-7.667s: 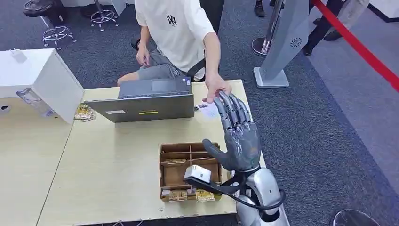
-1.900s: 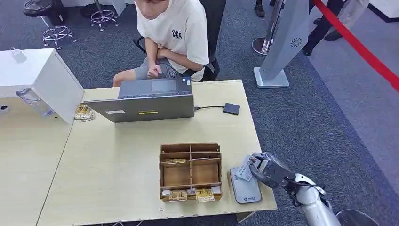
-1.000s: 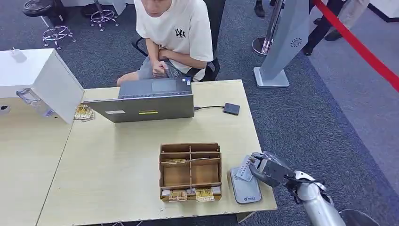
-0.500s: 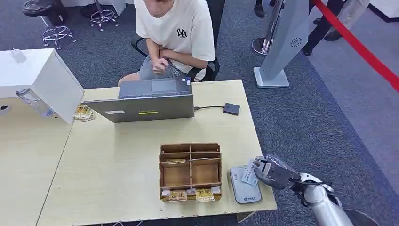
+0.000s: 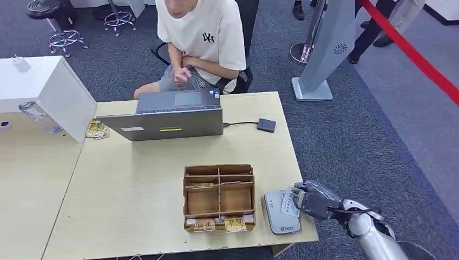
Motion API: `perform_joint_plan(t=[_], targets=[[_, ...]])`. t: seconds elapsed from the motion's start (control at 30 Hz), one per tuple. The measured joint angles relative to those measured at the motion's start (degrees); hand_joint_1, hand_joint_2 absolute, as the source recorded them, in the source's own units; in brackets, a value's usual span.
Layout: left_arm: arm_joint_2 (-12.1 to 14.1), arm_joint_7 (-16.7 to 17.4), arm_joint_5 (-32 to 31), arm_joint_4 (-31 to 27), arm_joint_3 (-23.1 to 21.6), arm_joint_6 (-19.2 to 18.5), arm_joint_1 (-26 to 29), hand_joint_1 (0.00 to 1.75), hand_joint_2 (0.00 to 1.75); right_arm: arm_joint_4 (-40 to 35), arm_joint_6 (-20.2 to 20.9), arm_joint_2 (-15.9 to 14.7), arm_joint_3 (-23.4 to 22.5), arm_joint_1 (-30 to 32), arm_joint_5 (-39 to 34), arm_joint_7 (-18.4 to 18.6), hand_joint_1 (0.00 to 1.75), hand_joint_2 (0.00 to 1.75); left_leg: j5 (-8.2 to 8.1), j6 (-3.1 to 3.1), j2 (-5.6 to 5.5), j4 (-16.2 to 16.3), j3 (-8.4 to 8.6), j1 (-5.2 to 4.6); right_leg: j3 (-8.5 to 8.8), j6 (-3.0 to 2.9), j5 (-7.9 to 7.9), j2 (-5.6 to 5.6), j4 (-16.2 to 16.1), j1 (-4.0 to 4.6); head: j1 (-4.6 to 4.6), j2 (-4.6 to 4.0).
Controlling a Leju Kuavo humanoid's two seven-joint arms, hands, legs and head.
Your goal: Pass the card to the sensor for recognition and then transmit it.
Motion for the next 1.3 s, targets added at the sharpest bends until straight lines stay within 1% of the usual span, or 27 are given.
perform_joint_plan(t=[0.3,0.9,1.0,1.13,1.27,1.3], targets=[[0.0,0.0,0.3,0.0,-0.1,0.0,0.0,0.00,0.00,0.4,-0.6,0.0,0.8,-0.2,0.6,0.1,1.75,1.75,0.00,0.00,0.00,0.0,0.00,0.00,0.01,0.00,0.00,0.00,0.0,0.00,0.02,0.00],[0.0,-0.3,2.0,0.0,-1.0,0.0,0.0,0.00,0.00,2.8,-4.2,0.3,3.3,-3.0,2.9,1.5,1.75,1.75,0.00,0.00,0.02,0.0,0.03,0.00,0.03,0.00,0.01,0.00,0.0,0.00,0.02,0.00],[0.0,-0.3,2.5,0.0,-1.0,0.0,0.0,0.00,0.00,3.2,-5.4,0.7,3.5,-3.4,3.4,1.9,1.75,1.75,0.00,0.00,0.02,0.0,0.03,0.00,0.04,0.00,0.01,0.01,0.0,0.00,0.00,0.00],[0.0,-0.5,3.3,0.0,-1.5,0.0,0.0,0.00,0.00,3.2,-7.9,1.9,3.5,-3.6,4.2,2.6,1.75,1.75,0.00,0.00,0.02,0.0,0.03,0.00,0.04,0.00,0.01,0.00,0.0,0.00,0.00,0.00],[-0.2,-0.5,3.7,0.0,-2.1,0.1,0.0,0.00,0.00,3.0,-9.9,3.5,3.1,-4.0,4.7,3.3,1.75,1.75,0.00,0.00,0.02,0.0,0.03,0.01,0.04,0.00,0.01,0.00,0.0,0.00,0.02,0.00],[-0.2,-0.6,3.9,0.0,-2.3,0.1,0.0,0.00,0.00,2.6,-10.9,4.3,2.6,-4.0,4.8,3.7,1.75,1.75,0.00,0.00,0.02,0.0,0.03,0.01,0.04,0.00,0.01,0.01,0.0,0.00,0.00,0.00]])
